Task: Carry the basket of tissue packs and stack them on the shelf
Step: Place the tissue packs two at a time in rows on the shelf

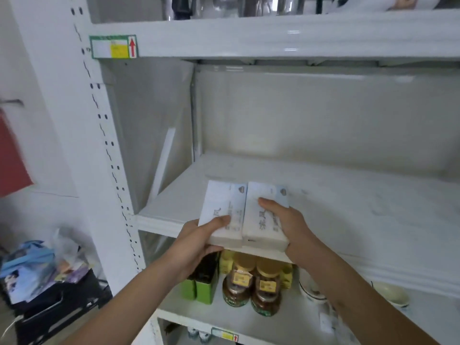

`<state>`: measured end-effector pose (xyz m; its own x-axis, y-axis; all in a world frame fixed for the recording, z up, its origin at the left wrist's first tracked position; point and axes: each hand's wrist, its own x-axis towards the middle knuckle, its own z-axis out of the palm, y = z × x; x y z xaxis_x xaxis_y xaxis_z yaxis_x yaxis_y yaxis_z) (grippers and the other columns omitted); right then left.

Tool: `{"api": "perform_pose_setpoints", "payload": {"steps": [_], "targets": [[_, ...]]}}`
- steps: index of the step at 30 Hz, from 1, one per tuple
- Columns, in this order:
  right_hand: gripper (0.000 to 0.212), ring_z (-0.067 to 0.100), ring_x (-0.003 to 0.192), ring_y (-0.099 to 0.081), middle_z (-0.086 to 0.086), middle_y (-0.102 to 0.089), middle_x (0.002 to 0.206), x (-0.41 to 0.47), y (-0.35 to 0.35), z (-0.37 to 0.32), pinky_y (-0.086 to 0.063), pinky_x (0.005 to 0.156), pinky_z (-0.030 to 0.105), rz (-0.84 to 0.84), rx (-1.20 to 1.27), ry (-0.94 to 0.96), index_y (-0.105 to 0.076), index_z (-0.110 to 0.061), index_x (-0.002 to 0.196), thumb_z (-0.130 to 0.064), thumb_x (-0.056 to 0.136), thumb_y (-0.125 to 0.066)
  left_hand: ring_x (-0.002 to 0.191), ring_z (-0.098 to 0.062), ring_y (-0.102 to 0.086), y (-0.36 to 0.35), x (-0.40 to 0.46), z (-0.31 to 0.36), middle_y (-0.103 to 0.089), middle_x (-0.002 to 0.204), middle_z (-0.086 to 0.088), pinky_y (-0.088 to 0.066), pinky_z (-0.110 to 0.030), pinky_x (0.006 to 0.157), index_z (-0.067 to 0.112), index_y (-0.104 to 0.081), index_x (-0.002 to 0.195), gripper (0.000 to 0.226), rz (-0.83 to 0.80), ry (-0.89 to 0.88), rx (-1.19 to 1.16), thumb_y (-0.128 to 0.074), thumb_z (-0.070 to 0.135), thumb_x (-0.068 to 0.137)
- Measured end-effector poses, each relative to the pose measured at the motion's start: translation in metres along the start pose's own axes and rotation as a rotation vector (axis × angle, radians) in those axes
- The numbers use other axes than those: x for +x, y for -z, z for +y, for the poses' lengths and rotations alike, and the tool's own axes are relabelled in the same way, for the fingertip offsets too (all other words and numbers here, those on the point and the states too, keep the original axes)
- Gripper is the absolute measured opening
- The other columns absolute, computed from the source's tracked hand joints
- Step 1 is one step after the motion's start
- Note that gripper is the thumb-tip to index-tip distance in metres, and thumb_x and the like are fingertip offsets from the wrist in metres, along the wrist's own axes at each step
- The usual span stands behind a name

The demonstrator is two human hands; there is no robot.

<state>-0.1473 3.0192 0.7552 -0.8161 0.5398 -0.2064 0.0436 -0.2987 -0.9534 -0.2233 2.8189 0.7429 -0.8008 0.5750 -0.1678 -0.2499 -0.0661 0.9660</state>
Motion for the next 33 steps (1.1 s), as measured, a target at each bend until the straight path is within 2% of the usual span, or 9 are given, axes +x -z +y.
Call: {"api": "perform_pose_setpoints", "payload": {"steps": [4, 12, 15, 18, 21, 25, 28, 30, 33], "targets": [[0.044, 0.038, 0.092, -0.077, 0.016, -0.081, 0.096, 0.039, -0.026, -0.012, -0.061, 0.087, 0.055, 0.023, -0.003, -0.029, -0.076, -0.007, 0.11, -0.031, 0.075, -0.089, 0.11, -0.027, -0.075, 0.022, 0.047, 0.026, -0.079, 0.114, -0.01, -0.057, -0.043, 0.101, 0.002, -0.07, 0.121, 0.047, -0.019, -0.001, 0.033, -0.082, 0.029, 0.084], [0.041, 0.03, 0.073, -0.078, 0.015, -0.081, 0.088, 0.109, -0.068, -0.007, -0.066, 0.072, 0.042, 0.105, -0.051, 0.002, -0.075, -0.003, 0.106, -0.026, 0.075, -0.09, 0.103, -0.026, -0.077, 0.067, 0.131, 0.046, -0.08, 0.112, -0.009, -0.062, -0.046, 0.093, 0.004, -0.073, 0.118, 0.058, -0.022, 0.034, 0.169, -0.09, 0.035, 0.073], [0.04, 0.029, 0.079, -0.08, 0.011, -0.082, 0.089, 0.131, -0.072, -0.004, -0.065, 0.081, 0.047, 0.16, -0.122, 0.092, -0.075, -0.01, 0.104, -0.033, 0.074, -0.088, 0.094, -0.024, -0.078, 0.072, 0.152, 0.052, -0.082, 0.1, -0.002, -0.061, -0.041, 0.09, 0.015, -0.078, 0.105, 0.05, 0.003, -0.053, 0.432, -0.085, 0.051, 0.072], [0.064, 0.028, 0.085, -0.079, 0.009, -0.08, 0.102, 0.146, -0.071, -0.002, -0.064, 0.084, 0.05, 0.161, -0.221, 0.166, -0.068, -0.013, 0.118, -0.052, 0.069, -0.082, 0.092, -0.021, -0.075, 0.078, 0.164, 0.054, -0.081, 0.098, 0.002, -0.058, -0.04, 0.092, 0.021, -0.079, 0.101, 0.055, 0.037, -0.073, 0.576, -0.078, 0.067, 0.071], [0.076, 0.025, 0.102, -0.074, 0.008, -0.071, 0.124, 0.143, -0.071, -0.004, -0.059, 0.095, 0.045, 0.187, -0.276, 0.224, -0.057, -0.015, 0.127, -0.068, 0.073, -0.069, 0.107, -0.017, -0.07, 0.085, 0.169, 0.058, -0.072, 0.12, 0.005, -0.055, -0.04, 0.1, 0.028, -0.07, 0.118, 0.079, 0.074, -0.172, 0.708, -0.068, 0.086, 0.065], [0.047, -0.003, 0.112, -0.065, -0.022, -0.063, 0.133, 0.111, -0.054, 0.005, -0.051, 0.091, 0.013, 0.029, -0.477, 0.325, -0.043, -0.045, 0.131, -0.056, 0.092, -0.066, 0.106, 0.001, -0.067, 0.098, 0.163, 0.049, -0.071, 0.116, 0.022, -0.055, -0.032, 0.099, 0.045, -0.06, 0.118, 0.042, -0.105, -0.239, 0.706, -0.079, 0.052, 0.081], [0.079, -0.026, 0.102, -0.057, -0.047, -0.057, 0.115, 0.099, -0.043, 0.009, -0.047, 0.083, 0.001, -0.111, -0.635, 0.316, -0.024, -0.068, 0.123, -0.037, 0.082, -0.084, 0.104, 0.002, -0.069, 0.107, 0.174, 0.036, -0.073, 0.117, 0.022, -0.056, -0.027, 0.094, 0.045, -0.06, 0.128, 0.063, -0.135, -0.294, 0.788, -0.089, 0.04, 0.073], [0.091, -0.025, 0.102, -0.057, -0.044, -0.05, 0.117, 0.114, -0.039, 0.011, -0.041, 0.077, -0.005, -0.08, -0.726, 0.352, -0.022, -0.062, 0.129, -0.025, 0.079, -0.088, 0.101, 0.003, -0.069, 0.106, 0.188, 0.035, -0.074, 0.115, 0.023, -0.056, -0.024, 0.091, 0.044, -0.061, 0.128, 0.063, -0.097, -0.312, 0.782, -0.09, 0.037, 0.072], [0.109, 0.002, 0.112, -0.057, -0.02, -0.052, 0.127, 0.143, -0.04, 0.009, -0.037, 0.074, -0.009, -0.023, -0.8, 0.386, -0.015, -0.034, 0.158, -0.017, 0.078, -0.088, 0.102, 0.002, -0.068, 0.097, 0.211, 0.036, -0.072, 0.112, 0.023, -0.053, -0.019, 0.084, 0.046, -0.062, 0.124, 0.058, -0.065, -0.351, 0.78, -0.088, 0.033, 0.075]]}}
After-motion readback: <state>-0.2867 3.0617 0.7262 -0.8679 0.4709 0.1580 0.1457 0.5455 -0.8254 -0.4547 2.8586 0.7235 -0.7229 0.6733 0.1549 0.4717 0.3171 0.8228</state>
